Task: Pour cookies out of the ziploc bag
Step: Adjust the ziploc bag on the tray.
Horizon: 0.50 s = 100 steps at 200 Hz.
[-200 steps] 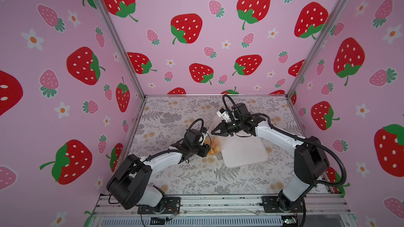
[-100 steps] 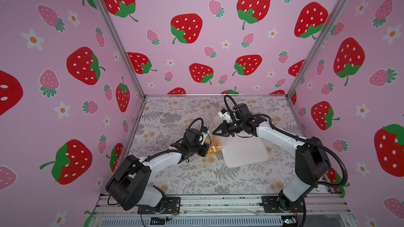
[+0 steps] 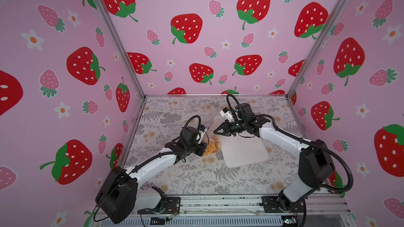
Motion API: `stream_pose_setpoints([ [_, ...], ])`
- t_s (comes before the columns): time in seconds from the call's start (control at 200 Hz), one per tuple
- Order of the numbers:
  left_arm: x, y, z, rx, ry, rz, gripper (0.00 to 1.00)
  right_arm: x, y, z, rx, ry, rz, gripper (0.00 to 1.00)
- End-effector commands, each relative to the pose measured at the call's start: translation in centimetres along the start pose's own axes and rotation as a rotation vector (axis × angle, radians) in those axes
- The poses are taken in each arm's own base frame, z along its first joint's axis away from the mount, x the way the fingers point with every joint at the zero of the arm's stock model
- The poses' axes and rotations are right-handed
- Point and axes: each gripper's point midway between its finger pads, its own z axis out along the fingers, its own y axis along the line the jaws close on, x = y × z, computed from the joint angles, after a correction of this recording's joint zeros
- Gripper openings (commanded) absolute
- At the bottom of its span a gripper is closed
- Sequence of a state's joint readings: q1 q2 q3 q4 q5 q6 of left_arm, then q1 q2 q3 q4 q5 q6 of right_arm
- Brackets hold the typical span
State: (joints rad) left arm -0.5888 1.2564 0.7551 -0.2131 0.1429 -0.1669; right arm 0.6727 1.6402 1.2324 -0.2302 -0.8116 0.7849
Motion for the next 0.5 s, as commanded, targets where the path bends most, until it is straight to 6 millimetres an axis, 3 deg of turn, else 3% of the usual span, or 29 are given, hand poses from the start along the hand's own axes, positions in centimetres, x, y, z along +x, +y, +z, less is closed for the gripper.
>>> stream_pose_setpoints([
  [0.0,-3.6,0.0,-3.2,-0.044,-0.068,0.041,0.0,0.3,0.2,-0.5,-0.015,-0.006,-0.005,0.0],
  [0.215,-5.0,-1.0,-5.1,-0.027,-0.013,0.1,0.0,0.9,-0.8,-0.2,-0.007,-0.008,0.024,0.0],
  [0.37,-3.6,-1.5,-2.6,0.025,0.078,0.089,0.0,1.6,-4.0,-0.2,0.054,-0.024,0.093,0.0],
  [0.495,-2.7,-1.5,-0.4,0.045,0.107,0.071,0.0,1.7,-5.4,-0.6,0.091,-0.042,0.109,0.0],
])
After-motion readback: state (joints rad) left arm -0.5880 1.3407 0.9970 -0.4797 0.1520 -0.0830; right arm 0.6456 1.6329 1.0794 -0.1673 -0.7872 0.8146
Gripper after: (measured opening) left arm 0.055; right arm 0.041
